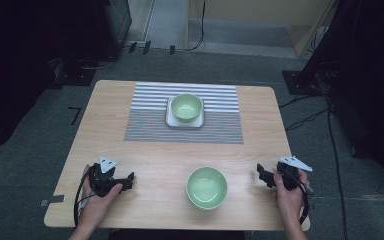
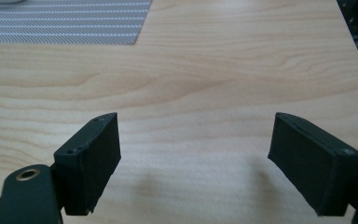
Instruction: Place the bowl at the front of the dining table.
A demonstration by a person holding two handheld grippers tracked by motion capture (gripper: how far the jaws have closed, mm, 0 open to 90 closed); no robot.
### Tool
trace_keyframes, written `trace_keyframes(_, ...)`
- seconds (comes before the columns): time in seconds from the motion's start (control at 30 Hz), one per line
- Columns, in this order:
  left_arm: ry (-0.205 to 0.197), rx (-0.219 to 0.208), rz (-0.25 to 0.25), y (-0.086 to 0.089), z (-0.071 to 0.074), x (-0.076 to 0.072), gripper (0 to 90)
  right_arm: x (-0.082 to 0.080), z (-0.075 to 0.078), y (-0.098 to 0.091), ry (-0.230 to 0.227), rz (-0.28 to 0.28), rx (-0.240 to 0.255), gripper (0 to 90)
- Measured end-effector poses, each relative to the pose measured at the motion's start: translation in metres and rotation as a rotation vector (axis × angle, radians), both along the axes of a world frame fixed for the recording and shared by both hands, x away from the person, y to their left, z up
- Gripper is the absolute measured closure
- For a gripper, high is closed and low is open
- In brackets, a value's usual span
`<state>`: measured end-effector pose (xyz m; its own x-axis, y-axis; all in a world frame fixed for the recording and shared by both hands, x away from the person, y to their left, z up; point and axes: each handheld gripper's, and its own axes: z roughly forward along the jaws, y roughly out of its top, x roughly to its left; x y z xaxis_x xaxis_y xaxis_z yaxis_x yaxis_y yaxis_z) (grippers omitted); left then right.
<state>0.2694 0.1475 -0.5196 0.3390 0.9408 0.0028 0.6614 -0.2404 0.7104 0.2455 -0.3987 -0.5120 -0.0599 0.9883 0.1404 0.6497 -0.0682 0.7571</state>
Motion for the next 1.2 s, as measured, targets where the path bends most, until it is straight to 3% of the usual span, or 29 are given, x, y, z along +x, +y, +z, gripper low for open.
trace_keyframes(0.4, 0.0, 0.0, 0.001, 0.0, 0.0, 0.0, 1.0, -0.024, -0.002, -0.013, -0.005, -0.031, 0.019, 16.1)
trace_keyframes(0.77, 0.0, 0.0, 0.002, 0.0, 0.0, 0.0, 1.0, -0.04, -0.008, -0.02, 0.015, -0.036, -0.004, 16.1)
trace_keyframes(1.03, 0.0, 0.0, 0.002, 0.0, 0.0, 0.0, 1.0, -0.044, -0.012, -0.014, 0.029, -0.026, -0.072, 16.0)
trace_keyframes(1.1, 0.0, 0.0, 0.002, 0.0, 0.0, 0.0, 1.0, -0.044, -0.012, -0.008, 0.039, -0.019, -0.118, 15.7)
trace_keyframes(1.2, 0.0, 0.0, 0.002, 0.0, 0.0, 0.0, 1.0, -0.045, -0.013, -0.005, 0.037, -0.003, -0.115, 15.8)
